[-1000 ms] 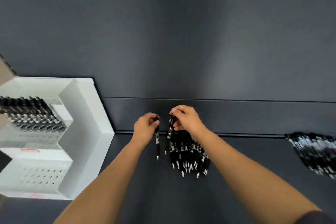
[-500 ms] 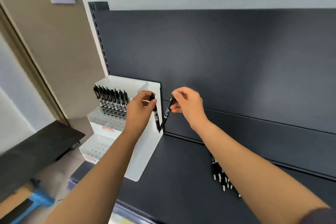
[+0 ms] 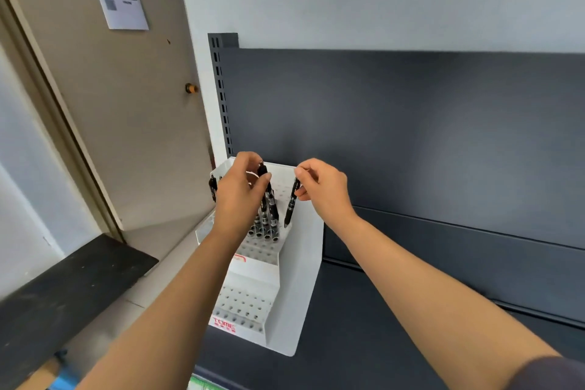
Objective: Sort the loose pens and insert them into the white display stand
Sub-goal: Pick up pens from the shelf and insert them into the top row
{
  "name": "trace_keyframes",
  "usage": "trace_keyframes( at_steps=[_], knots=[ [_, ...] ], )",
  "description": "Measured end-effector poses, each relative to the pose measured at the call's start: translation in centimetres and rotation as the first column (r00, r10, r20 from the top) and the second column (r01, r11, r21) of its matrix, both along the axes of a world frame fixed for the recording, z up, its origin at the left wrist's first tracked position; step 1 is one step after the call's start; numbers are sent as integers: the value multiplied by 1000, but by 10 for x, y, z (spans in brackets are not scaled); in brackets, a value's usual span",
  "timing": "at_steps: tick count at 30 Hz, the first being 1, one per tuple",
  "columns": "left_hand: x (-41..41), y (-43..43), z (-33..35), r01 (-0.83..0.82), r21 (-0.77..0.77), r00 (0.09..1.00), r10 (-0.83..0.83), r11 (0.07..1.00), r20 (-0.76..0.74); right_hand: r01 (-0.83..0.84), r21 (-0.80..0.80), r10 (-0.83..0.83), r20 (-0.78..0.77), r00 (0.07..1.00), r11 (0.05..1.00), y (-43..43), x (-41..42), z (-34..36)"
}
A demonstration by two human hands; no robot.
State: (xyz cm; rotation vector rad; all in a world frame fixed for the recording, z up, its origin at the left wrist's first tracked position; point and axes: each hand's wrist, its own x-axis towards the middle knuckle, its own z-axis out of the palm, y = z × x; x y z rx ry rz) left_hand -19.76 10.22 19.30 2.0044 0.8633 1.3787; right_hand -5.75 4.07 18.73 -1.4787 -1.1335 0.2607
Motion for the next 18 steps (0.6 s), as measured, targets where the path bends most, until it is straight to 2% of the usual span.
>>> trace_keyframes(
  at_steps=[3,5,7,9,18],
  knots=[
    [-2,12,-6,42,21,998,-42,999,-41,19,-88,-13,67,998,996,13,-10,-2],
    [0,11,-10,56,25,996,-54,998,-68,94,-176,-43,269,962,980,17,-9,-5],
    [0,16,-15,80,19,994,-78,997,-79,271,-222,-108,554,825,937,26,-11,-10],
    [0,21,-20,98,11,991,-97,995,-98,346,-211,-119,677,726,914,33,-10,-14],
    [2,29,-31,118,61,969,-102,991,-226,298,-252,-99,588,803,921,37,-10,-26]
  ],
)
